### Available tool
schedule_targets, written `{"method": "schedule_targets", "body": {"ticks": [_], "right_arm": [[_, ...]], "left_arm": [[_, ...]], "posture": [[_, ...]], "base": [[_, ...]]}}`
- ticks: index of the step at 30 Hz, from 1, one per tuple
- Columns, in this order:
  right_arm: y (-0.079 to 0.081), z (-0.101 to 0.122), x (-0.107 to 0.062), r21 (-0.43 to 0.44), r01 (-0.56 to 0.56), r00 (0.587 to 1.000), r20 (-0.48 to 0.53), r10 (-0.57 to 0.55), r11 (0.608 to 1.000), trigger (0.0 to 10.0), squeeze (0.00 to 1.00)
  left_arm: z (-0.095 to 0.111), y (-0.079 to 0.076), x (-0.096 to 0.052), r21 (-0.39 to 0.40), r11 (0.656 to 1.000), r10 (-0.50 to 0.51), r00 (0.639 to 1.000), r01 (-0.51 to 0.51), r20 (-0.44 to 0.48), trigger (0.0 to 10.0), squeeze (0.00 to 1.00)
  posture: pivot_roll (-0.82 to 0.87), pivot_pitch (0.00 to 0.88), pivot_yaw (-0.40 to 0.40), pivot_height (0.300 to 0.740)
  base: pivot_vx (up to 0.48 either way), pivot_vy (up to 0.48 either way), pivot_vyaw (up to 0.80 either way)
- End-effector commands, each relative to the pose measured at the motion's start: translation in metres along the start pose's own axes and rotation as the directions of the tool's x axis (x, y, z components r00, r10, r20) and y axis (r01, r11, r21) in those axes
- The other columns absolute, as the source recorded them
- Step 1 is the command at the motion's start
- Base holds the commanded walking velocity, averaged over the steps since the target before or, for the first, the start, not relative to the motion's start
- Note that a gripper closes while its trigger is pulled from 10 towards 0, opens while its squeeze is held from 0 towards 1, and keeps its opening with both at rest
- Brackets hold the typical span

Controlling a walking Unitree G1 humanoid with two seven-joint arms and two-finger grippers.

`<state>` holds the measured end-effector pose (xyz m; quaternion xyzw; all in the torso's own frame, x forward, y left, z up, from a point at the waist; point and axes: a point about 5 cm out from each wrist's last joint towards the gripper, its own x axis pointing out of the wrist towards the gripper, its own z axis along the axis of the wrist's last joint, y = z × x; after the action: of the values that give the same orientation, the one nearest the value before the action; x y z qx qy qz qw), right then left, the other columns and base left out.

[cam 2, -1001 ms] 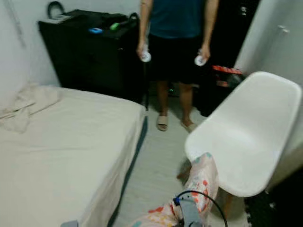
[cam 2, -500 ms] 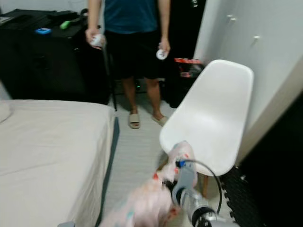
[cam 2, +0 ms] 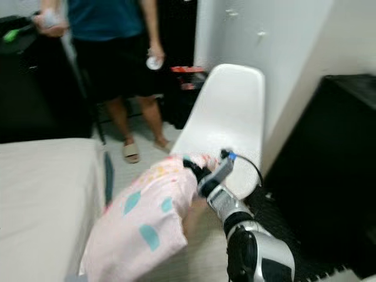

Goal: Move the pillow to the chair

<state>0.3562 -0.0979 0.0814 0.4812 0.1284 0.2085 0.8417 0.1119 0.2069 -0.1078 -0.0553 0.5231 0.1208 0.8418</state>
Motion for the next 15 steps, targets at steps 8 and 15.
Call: {"method": "schedule_targets", "body": {"ticks": [8,15], "right_arm": [[0.0020,0.0295,0.0014,-0.014,0.042,0.989,0.144,-0.040,0.999,10.0,0.00],[0.0067,0.0259,0.0039,-0.053,0.003,0.993,0.119,0.004,0.999,10.0,0.00]], "left_arm": [[-0.0059,-0.0040,-0.0008,-0.010,1.000,-0.017,1.000,0.017,-0.015,10.0,0.00],[-0.0028,-0.0061,-0.0004,-0.021,0.999,-0.042,0.999,0.042,0.003,10.0,0.00]], "posture": [[0.07,0.026,-0.071,0.740],[0.06,0.025,-0.067,0.740]], "base": [[0.000,0.000,-0.74],[0.000,0.000,-0.63]]}}
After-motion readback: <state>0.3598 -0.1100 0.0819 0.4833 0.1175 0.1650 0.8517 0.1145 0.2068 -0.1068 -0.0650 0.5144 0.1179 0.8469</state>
